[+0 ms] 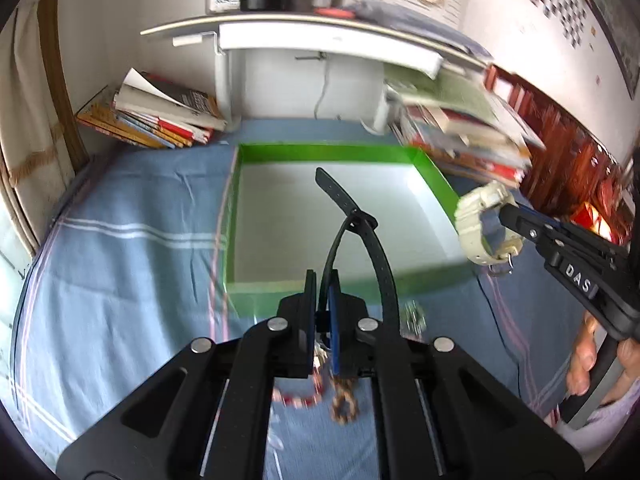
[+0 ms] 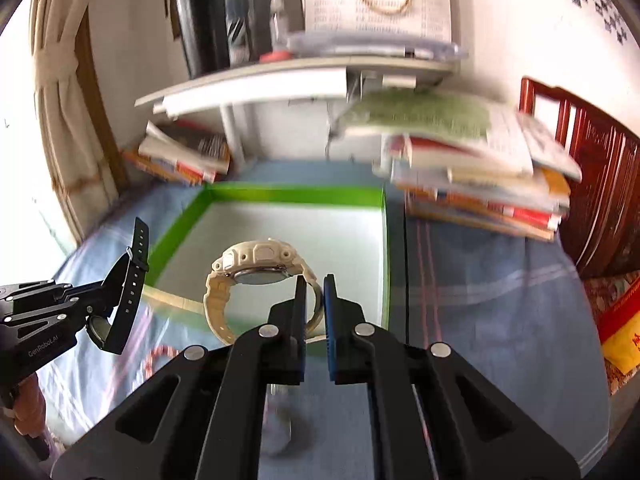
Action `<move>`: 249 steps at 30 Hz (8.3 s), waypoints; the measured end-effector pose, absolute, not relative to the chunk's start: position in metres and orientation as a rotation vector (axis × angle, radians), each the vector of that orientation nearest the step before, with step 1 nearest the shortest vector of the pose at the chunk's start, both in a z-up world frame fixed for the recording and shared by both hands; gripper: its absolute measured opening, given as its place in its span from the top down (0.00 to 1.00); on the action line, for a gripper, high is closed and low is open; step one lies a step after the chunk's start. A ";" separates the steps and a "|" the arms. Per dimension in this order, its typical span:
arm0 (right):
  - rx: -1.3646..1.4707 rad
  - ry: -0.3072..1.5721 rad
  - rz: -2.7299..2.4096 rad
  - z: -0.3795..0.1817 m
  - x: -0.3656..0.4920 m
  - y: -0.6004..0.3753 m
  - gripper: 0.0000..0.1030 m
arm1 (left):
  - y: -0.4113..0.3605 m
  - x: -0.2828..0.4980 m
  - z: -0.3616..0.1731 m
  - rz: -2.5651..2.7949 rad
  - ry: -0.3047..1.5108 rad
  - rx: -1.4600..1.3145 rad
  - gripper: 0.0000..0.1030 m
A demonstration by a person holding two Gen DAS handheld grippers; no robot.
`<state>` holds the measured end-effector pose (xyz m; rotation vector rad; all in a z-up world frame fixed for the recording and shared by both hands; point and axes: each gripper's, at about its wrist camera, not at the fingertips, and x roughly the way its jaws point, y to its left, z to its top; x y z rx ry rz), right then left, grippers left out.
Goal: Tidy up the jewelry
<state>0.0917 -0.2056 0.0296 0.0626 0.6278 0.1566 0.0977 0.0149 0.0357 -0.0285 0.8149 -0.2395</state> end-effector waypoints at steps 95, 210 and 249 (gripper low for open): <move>0.077 0.938 0.008 -0.066 0.057 -0.245 0.92 | -0.002 0.021 -0.047 -0.141 0.941 0.081 0.92; -0.012 0.973 0.024 -0.095 0.055 -0.220 0.41 | 0.001 0.040 -0.083 -0.131 1.048 0.102 0.60; -0.027 0.745 0.167 -0.013 0.032 -0.196 0.92 | -0.002 0.029 -0.019 -0.244 0.910 0.063 0.92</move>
